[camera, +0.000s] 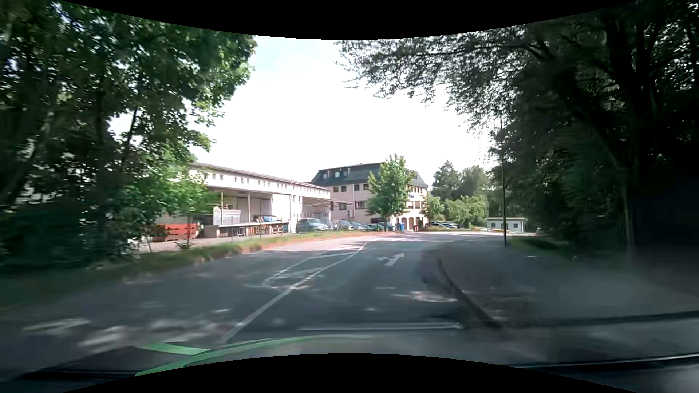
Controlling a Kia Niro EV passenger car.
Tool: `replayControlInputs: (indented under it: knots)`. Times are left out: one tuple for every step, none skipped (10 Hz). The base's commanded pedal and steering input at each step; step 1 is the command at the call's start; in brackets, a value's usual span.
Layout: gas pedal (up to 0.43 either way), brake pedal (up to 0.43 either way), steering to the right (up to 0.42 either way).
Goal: Follow the waypoints while adhering to traffic rules and regulations
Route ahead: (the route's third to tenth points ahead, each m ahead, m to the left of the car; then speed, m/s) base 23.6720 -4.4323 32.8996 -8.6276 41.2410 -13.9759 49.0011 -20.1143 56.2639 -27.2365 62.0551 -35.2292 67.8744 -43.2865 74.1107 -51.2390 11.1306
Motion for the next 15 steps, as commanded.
replayControlInputs:
  knots:
    - [0.047,0.0,0.078]
    - [0.047,0.0,0.079]
    - [0.047,0.0,0.081]
    - [0.047,0.0,0.083]
    - [0.047,0.0,0.082]
    - [0.047,0.0,0.082]
    - [0.047,0.0,0.081]
    - [0.047,0.0,0.08]
    - [0.047,0.0,0.079]
    - [0.047,0.0,0.077]
    - [0.047,0.0,0.074]
    - [0.047,0.0,0.07]
    - [0.059,0.0,0.069]
    - [0.059,0.0,0.069]
    - [0.059,0.0,0.068]
